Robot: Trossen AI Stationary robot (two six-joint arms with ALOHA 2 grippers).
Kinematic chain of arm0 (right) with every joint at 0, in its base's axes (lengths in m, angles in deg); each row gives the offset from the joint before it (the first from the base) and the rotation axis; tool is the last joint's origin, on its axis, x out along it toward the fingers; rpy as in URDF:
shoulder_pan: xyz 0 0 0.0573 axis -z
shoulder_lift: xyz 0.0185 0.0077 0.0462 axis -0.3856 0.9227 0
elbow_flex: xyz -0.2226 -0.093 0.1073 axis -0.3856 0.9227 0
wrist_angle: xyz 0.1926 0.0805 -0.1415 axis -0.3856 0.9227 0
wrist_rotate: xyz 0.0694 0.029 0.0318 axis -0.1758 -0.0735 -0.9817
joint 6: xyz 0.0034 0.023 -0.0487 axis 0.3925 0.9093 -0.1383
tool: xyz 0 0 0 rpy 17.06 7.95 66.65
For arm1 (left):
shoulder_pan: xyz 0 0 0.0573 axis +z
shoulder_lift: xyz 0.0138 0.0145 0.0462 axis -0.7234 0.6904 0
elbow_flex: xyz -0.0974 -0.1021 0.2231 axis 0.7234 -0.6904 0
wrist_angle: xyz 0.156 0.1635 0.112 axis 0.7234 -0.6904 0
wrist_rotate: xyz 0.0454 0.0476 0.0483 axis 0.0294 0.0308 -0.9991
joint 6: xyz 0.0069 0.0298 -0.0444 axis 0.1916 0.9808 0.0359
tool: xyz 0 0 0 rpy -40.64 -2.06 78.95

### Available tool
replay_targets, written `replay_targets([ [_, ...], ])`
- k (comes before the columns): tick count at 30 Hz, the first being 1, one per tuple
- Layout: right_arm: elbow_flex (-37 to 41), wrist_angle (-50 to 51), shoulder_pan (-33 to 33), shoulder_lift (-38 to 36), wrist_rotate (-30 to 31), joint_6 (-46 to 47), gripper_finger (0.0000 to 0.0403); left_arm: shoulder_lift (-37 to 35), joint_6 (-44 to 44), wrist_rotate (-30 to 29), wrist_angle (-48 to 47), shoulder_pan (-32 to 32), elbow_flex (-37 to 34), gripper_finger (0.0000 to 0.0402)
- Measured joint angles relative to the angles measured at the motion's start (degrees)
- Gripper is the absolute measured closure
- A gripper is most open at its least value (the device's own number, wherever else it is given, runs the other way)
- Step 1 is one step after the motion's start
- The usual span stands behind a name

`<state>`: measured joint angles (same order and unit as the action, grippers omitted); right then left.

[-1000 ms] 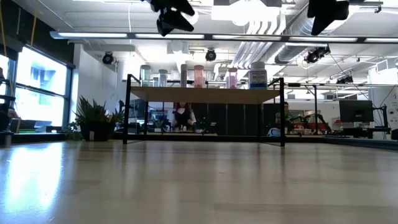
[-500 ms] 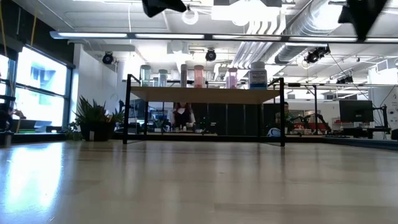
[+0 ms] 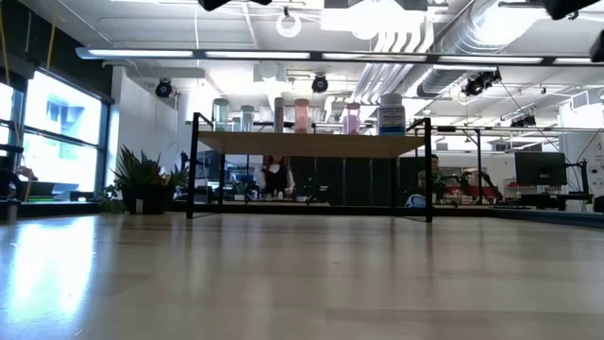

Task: Pick and place medicine bottles onto shelf by color
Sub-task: Put the transparent pill bottle on the shelf

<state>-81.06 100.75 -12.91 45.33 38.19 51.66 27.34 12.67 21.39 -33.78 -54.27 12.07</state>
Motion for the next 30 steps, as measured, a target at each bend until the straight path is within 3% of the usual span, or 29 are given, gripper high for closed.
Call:
replay_targets([
  [15,3.65,-13.20,-14.10,0.11,6.32,15.75,0.0126,0.00,-1.85,-0.18,1.73,-0.10,0.00,0.0190],
  [30,3.57,-24.88,-21.76,0.13,11.08,31.95,0.0126,0.02,-1.68,-2.73,1.81,-0.08,0.00,0.0190],
])
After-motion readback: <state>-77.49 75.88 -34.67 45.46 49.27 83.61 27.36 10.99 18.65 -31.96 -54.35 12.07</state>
